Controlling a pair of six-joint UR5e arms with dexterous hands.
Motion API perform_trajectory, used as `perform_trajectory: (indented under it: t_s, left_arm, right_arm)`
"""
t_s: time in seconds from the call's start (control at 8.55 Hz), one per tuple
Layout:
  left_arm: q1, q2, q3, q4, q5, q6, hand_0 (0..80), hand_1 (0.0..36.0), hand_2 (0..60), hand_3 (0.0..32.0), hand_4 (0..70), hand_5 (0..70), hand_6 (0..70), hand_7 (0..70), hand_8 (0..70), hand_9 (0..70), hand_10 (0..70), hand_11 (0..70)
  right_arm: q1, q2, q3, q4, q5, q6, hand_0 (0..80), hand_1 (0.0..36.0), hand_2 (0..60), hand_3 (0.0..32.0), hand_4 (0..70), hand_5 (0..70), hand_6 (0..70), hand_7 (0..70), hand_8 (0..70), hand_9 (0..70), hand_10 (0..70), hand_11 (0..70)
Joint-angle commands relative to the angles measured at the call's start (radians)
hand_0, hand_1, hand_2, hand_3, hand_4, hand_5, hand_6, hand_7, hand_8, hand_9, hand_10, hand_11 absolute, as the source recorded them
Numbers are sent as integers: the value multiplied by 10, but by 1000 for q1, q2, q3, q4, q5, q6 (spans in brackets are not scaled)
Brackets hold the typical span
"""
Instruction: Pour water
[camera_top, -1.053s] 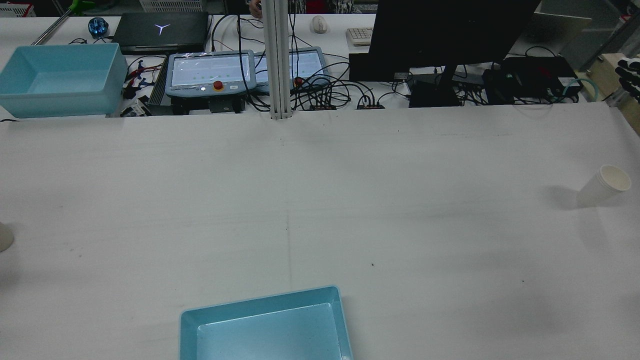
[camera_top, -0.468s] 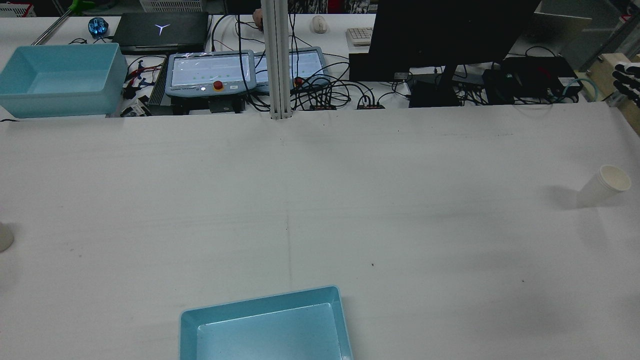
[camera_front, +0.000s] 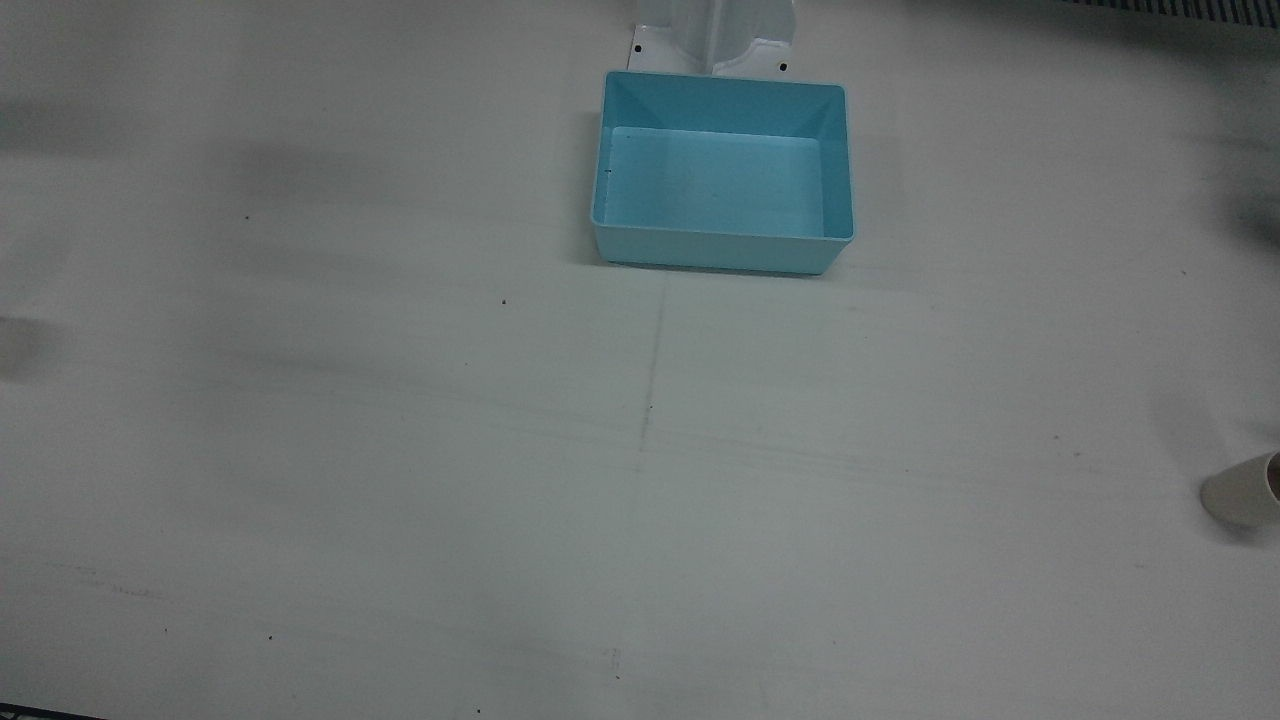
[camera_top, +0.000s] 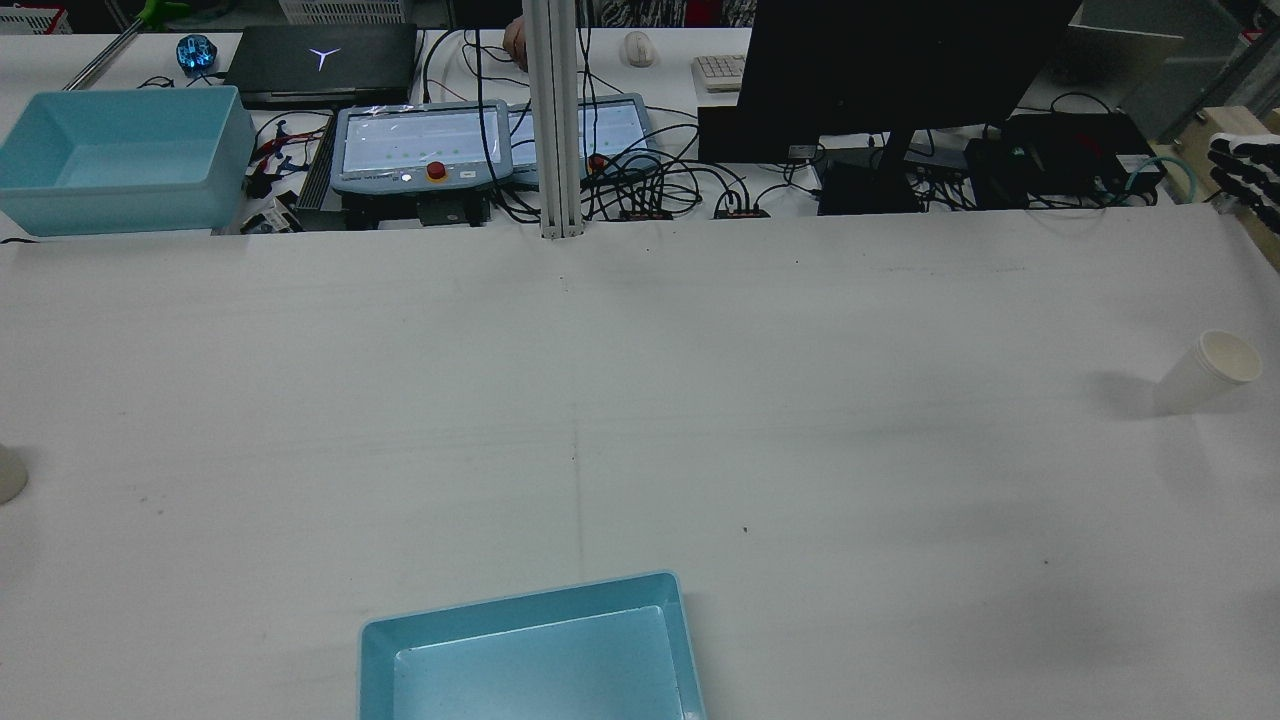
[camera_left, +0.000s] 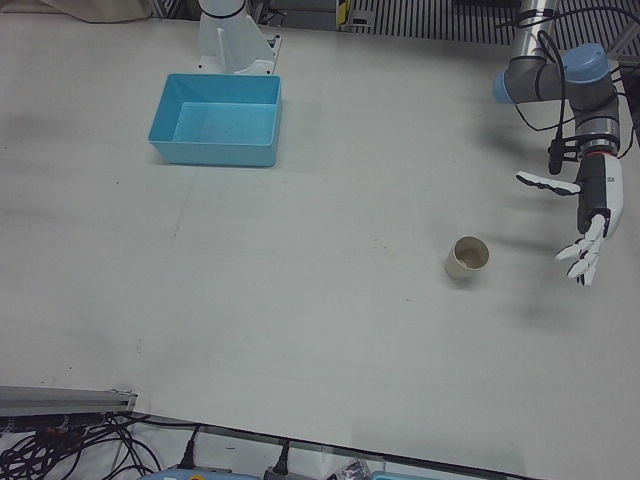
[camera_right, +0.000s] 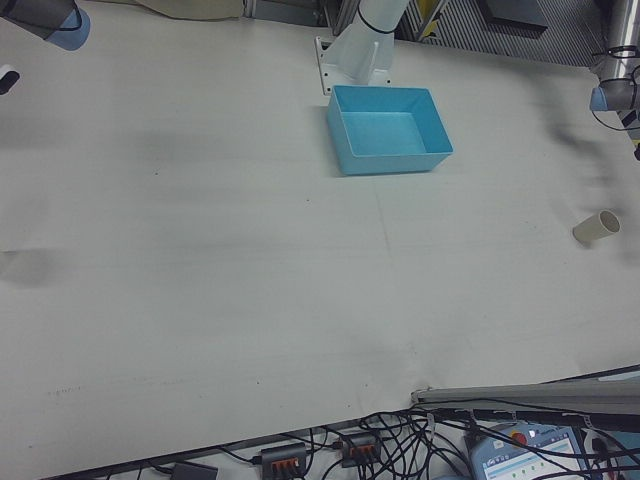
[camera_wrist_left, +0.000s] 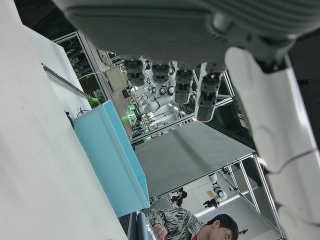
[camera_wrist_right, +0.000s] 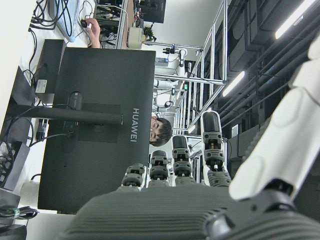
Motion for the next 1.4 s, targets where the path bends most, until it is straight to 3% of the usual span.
perform_trajectory:
  t_s: [0.0,0.23,0.94,1.29]
  left_arm:
    - [34,-110,101,17,-2,51,593,98,0,0,203,188,97,164,50,50,76,127]
    - [98,-129,158,18,-58,57,615,132,0,0,194,199,90,175,61,67,71,121]
    - [169,-123,150,13,-63,104,586,103,0,0,171,115,52,107,28,21,36,69]
    - [171,-126,144,19,-65,123,586,103,0,0,164,115,46,106,23,18,33,64]
  right_arm:
    - [-30,0,-1,-2,2,-22,488,55,0,0,303,236,120,197,103,116,54,82]
    - [-47,2,-3,-2,5,-42,488,57,0,0,289,229,112,190,100,112,55,85]
    - [-61,9,-9,-5,6,-44,483,50,0,0,305,229,119,193,102,115,55,85]
    - [-64,9,-12,-5,8,-44,486,55,0,0,306,230,122,195,102,115,56,86]
